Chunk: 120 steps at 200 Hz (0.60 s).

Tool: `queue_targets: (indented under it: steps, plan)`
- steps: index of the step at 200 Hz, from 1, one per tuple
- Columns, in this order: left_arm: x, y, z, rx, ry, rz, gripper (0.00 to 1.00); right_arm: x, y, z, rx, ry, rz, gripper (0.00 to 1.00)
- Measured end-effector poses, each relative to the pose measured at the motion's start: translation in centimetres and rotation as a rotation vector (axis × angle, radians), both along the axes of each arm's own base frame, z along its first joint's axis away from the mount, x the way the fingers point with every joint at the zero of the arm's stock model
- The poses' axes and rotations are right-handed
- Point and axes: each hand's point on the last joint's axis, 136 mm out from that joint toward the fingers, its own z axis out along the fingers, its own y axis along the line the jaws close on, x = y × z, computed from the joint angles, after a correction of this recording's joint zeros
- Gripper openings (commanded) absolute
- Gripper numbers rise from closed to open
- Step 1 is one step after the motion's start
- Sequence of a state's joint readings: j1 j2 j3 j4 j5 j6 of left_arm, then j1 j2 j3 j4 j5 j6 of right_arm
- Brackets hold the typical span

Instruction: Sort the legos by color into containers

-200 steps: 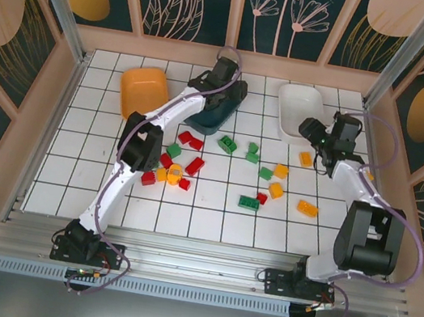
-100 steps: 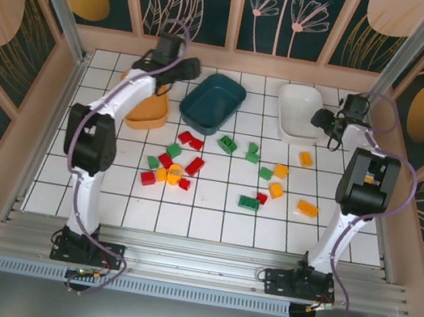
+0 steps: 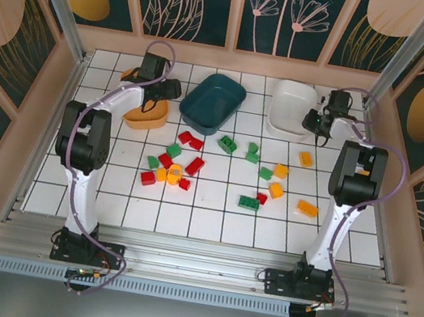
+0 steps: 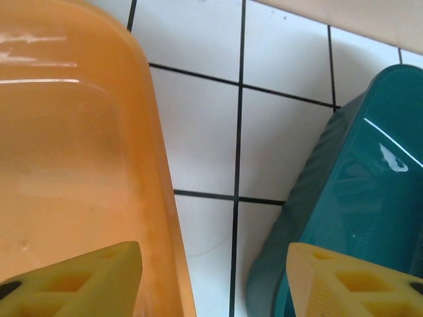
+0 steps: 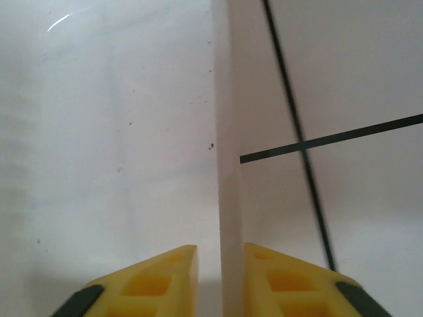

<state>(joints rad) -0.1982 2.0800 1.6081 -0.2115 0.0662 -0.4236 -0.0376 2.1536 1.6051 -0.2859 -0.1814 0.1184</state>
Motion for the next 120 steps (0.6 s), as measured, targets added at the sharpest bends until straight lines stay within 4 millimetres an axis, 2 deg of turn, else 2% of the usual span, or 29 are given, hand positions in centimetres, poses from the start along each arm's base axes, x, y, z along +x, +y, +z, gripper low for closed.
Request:
queue_targets:
  steps: [40,58,95,120]
  plan:
    - [0.7,-1.4,-0.1,-0.045,-0.031,-0.064,0.50,-0.3,2.5,-0.6,0.008,-0.013,0.018,0.09]
    - [0.7,-1.8,-0.5,-0.057,-0.026,-0.082,0.49,-0.6,3.5,-0.4,0.008,-0.020,0.025,0.07]
    - [0.4,-2.2,-0.8,-0.080,-0.037,-0.099,0.52,-1.3,6.2,-0.3,0.022,-0.014,0.049,0.06]
    - [-0.6,-1.4,-0.6,-0.067,-0.031,-0.067,0.58,-1.6,8.2,-0.4,0.031,-0.008,0.059,0.06]
